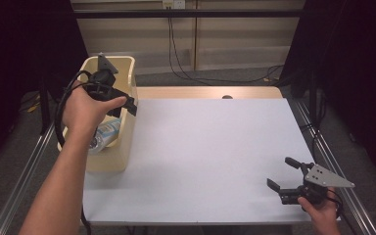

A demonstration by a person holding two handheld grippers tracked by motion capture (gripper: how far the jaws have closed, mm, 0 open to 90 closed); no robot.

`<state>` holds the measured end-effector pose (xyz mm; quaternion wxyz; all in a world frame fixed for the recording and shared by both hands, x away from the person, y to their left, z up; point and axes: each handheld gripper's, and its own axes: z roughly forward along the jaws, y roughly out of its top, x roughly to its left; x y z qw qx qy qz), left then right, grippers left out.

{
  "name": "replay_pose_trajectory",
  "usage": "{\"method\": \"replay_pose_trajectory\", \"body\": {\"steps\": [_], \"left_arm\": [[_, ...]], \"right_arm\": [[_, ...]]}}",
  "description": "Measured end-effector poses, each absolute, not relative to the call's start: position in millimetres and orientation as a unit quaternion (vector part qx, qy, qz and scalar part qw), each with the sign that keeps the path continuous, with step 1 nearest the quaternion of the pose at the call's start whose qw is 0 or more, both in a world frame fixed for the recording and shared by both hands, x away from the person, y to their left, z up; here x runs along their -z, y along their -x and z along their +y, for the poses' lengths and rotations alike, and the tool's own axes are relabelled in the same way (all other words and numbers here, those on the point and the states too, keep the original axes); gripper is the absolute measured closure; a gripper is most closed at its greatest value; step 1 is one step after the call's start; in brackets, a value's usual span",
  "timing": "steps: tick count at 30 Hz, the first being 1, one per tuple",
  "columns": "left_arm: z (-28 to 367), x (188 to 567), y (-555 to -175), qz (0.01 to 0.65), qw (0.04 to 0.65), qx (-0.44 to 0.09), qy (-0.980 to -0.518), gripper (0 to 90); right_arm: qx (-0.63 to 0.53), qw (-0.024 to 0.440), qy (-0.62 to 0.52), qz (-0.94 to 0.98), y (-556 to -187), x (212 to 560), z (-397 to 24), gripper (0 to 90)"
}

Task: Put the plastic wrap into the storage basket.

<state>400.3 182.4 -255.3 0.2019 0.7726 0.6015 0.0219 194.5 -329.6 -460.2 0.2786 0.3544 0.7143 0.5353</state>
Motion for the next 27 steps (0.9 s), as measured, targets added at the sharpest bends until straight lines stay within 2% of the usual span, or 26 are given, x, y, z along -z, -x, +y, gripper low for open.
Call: {"method": "replay_pose_trajectory", "body": {"steps": [8, 27], "left_arm": [[162, 270, -397, 0.579, 0.203, -0.002, -0.790, 20.4], [124, 300, -381, 0.535, 0.197, 0.002, -0.822, 19.5]], "right_arm": [[-0.536, 0.278, -0.353, 0.715, -194, 460, -329, 1.8], [-0.534, 0.278, -0.350, 0.717, -194, 460, -330, 1.8]]}}
